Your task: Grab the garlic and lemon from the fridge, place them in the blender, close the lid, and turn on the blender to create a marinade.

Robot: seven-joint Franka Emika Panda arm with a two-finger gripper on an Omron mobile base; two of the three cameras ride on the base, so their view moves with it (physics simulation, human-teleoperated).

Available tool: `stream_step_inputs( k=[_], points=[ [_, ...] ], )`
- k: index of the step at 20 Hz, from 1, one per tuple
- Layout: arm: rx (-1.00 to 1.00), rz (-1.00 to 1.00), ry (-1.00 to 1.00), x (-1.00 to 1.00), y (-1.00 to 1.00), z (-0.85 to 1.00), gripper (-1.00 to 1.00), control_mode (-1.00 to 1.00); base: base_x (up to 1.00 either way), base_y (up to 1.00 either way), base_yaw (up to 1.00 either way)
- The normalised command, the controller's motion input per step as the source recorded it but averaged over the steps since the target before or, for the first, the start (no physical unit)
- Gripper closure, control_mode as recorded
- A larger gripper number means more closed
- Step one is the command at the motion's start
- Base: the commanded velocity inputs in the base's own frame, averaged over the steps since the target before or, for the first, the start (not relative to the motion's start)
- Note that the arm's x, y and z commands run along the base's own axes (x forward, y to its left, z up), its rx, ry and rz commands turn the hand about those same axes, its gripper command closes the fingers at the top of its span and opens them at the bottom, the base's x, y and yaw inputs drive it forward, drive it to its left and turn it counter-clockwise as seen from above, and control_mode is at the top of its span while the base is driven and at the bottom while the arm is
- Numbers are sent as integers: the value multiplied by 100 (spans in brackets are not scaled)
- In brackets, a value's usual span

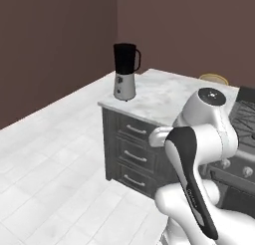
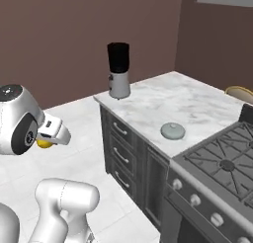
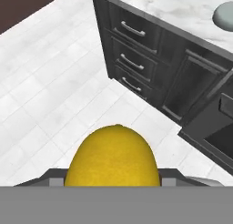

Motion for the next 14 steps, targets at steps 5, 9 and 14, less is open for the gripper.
stream_step_inputs(
  k=[5,9,14],
  points=[
    [0,0,0,0,0,0,100,100,100,47,-32],
    [0,0,0,0,0,0,100,100,100,40,-30],
    [0,0,0,0,0,0,100,100,94,39,-34]
  ],
)
